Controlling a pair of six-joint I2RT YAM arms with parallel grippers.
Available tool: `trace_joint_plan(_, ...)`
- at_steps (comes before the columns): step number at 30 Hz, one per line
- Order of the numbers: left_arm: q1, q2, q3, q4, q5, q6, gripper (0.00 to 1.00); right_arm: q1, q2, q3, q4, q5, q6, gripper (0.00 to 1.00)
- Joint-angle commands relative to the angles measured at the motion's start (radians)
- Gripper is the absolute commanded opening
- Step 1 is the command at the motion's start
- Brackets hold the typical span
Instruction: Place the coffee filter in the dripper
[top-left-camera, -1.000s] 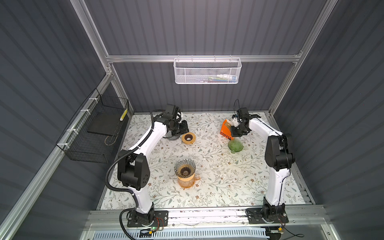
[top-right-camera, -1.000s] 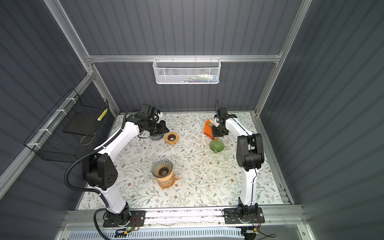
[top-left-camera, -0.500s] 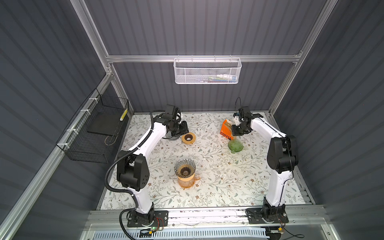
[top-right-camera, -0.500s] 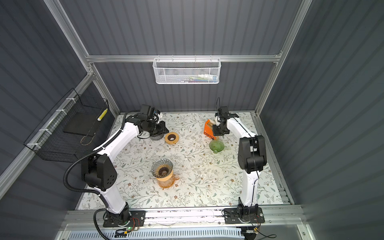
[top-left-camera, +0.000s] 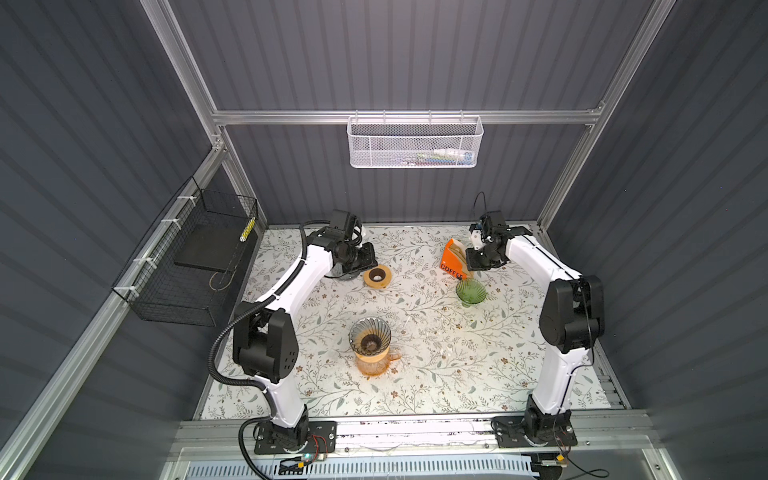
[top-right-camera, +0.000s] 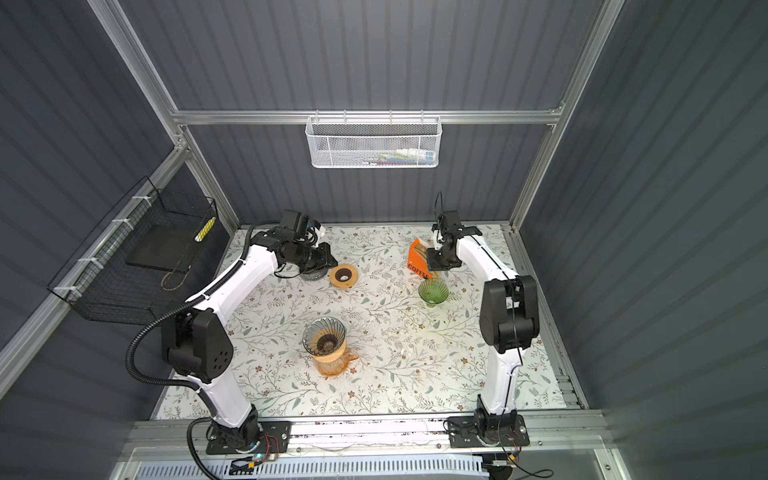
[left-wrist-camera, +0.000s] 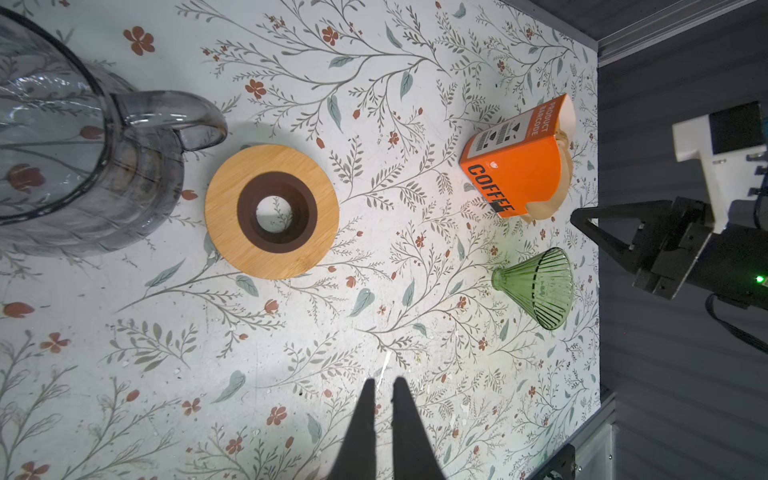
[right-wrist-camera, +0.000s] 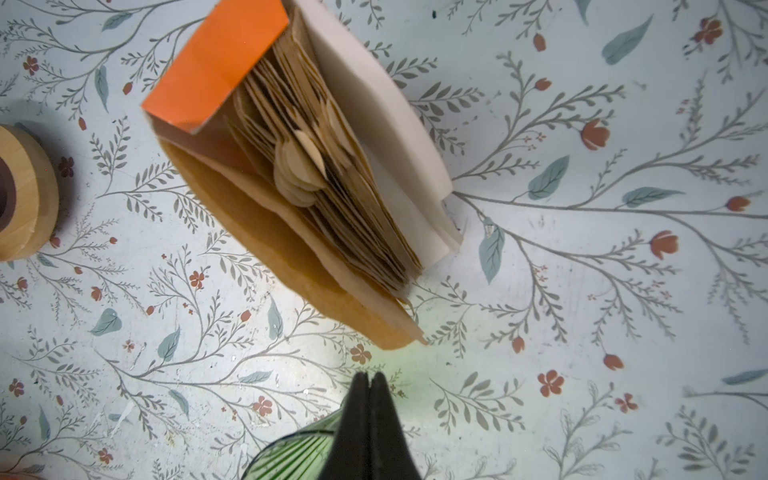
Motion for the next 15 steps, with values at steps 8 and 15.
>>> trace_joint_plan(8, -0.006, -0.062, -0.042, 0.013, 0.025, 0.022, 0.12, 0.005, -0.019, -0.032, -0.007, 0.031, 0.018, 0.14)
trace_joint_plan(15, -0.005, -0.062, -0.041, 0.011, 0.027, 0.026, 0.12, 0.004, 0.033, -0.008, -0.006, 0.067, 0.014, 0.23)
